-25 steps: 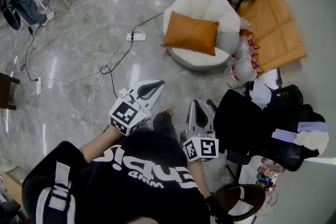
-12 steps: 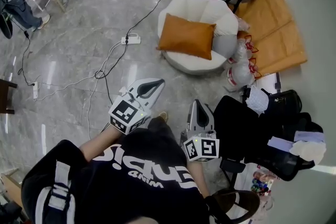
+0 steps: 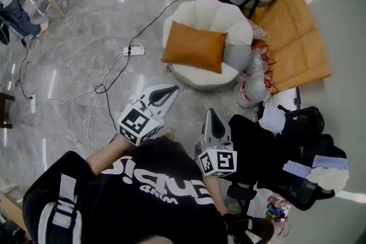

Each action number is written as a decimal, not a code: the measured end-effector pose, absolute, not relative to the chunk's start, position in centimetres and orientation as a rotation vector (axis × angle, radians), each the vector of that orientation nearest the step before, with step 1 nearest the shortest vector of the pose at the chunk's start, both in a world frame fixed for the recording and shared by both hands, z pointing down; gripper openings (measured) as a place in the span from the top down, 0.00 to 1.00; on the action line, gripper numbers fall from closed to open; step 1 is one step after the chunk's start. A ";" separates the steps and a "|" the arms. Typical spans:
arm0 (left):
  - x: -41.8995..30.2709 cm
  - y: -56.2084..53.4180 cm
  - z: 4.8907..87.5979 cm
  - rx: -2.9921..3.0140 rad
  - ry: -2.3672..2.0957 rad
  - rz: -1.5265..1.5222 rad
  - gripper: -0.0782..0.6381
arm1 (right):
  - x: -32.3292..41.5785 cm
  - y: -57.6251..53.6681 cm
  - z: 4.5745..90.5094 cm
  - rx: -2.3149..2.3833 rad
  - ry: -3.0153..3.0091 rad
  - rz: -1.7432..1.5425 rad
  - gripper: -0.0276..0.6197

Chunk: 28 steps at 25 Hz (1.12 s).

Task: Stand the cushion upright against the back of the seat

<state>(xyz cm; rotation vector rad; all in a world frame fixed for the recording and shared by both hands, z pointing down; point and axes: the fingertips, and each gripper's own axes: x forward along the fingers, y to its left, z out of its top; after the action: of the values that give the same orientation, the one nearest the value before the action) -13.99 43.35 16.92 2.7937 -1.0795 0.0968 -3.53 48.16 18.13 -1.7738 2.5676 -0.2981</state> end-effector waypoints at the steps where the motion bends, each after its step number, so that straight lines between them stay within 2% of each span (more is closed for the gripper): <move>1: -13.5 42.9 17.0 2.792 -1.082 0.099 0.88 | -3.1 47.7 18.2 -1.772 2.570 -0.302 0.93; 10: -11.4 39.2 17.5 2.783 -1.144 0.117 0.88 | -0.3 44.1 19.4 -1.736 2.589 -0.329 0.93; 28: -9.9 29.4 18.6 2.769 -1.081 0.153 0.88 | 0.4 34.6 20.6 -1.753 2.597 -0.381 0.93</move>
<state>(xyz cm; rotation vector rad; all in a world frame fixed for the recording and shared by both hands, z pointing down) -9.90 29.36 18.60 2.7692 -1.0810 0.1530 0.36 34.61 20.55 -1.7529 2.5970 -0.3806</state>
